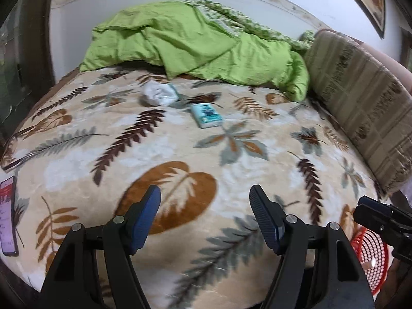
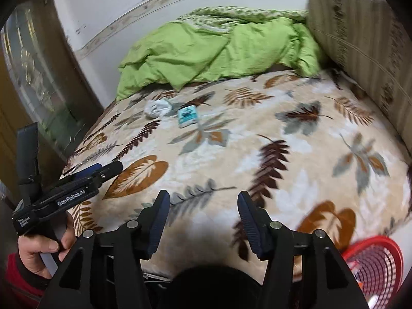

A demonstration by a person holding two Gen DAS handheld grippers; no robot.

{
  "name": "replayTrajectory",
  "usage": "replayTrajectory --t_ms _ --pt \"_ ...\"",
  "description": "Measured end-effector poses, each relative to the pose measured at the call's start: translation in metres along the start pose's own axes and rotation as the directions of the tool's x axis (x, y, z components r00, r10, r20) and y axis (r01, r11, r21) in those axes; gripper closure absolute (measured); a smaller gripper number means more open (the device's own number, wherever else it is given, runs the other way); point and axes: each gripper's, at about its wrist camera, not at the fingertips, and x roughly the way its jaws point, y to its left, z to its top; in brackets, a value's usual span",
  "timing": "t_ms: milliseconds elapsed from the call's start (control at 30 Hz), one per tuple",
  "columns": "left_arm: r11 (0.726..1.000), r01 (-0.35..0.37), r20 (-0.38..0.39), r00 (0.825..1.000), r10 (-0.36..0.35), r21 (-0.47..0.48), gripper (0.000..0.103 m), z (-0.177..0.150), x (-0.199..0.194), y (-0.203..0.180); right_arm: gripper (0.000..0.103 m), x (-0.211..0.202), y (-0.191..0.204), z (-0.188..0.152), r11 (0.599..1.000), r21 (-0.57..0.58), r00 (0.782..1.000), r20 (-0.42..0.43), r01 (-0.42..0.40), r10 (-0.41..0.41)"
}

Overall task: Collect trash
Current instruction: 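Move both open tools back over the bed, then grasp the teal tissue pack with the right tool and lift it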

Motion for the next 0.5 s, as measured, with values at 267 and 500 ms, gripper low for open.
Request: replayTrajectory --t_ms 267,500 --pt "0.995 -0.074 -0.013 0.997 0.073 -0.060 0.033 0.000 0.026 0.035 0.044 0.047 0.013 0.020 1.000 -0.006 0.998 -0.058 -0.003 0.003" --pt "0.990 -0.116 -0.006 0.993 0.116 -0.079 0.033 0.005 0.048 0.060 0.037 0.098 0.019 0.051 1.000 -0.022 0.994 -0.106 -0.006 0.004"
